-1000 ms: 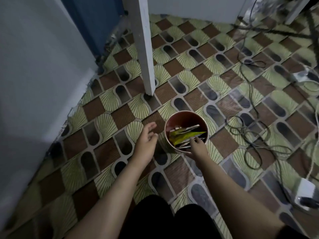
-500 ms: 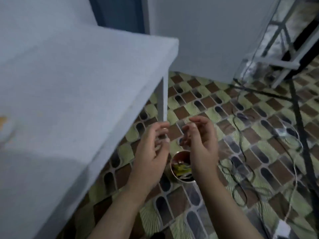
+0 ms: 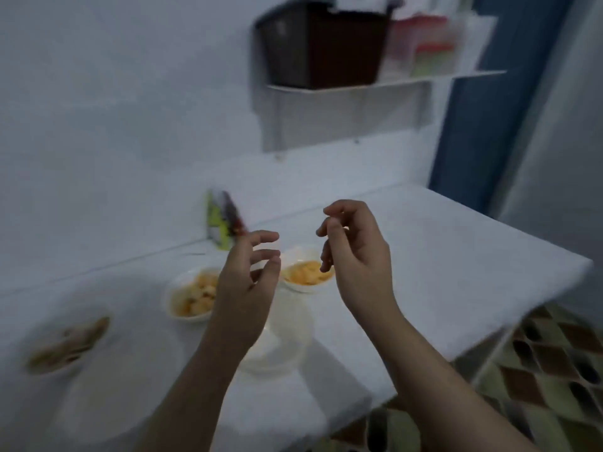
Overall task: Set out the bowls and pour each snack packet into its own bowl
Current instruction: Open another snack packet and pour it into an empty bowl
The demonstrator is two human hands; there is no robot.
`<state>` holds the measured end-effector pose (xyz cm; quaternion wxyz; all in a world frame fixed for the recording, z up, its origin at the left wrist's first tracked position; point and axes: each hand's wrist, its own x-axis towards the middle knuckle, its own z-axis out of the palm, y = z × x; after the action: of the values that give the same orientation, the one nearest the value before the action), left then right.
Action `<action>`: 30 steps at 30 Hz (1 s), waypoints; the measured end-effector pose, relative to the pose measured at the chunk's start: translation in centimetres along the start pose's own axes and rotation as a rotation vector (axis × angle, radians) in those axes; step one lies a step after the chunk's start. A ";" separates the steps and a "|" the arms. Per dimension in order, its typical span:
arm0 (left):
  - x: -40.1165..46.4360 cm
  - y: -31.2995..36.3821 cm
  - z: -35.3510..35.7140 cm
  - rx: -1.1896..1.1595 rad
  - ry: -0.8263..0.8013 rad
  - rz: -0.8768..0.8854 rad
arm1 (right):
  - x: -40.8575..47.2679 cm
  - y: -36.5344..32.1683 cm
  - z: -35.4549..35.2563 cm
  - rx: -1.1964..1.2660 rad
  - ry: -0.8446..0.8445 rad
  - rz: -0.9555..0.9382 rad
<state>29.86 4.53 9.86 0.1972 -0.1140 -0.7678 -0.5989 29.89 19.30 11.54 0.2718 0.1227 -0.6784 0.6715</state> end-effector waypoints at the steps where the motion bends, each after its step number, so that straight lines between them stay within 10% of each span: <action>1: 0.7 -0.5 -2.0 0.020 0.042 -0.015 | 0.7 0.0 2.3 0.009 -0.040 -0.003; 13: 11.4 -7.3 -18.6 0.163 0.200 -0.057 | 9.8 5.4 24.7 0.017 -0.033 0.052; 25: 21.4 -12.7 -22.6 0.097 0.180 -0.216 | 19.7 18.8 31.4 -1.008 -0.385 0.225; 30: 23.4 -14.8 -22.6 0.099 0.188 -0.259 | 21.5 23.0 31.3 -1.067 -0.479 0.402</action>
<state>6.61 -22.48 11.83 0.1949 0.0523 -0.7828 -0.5886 -6.37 -5.44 5.08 0.0038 -0.0130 -0.9728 0.2314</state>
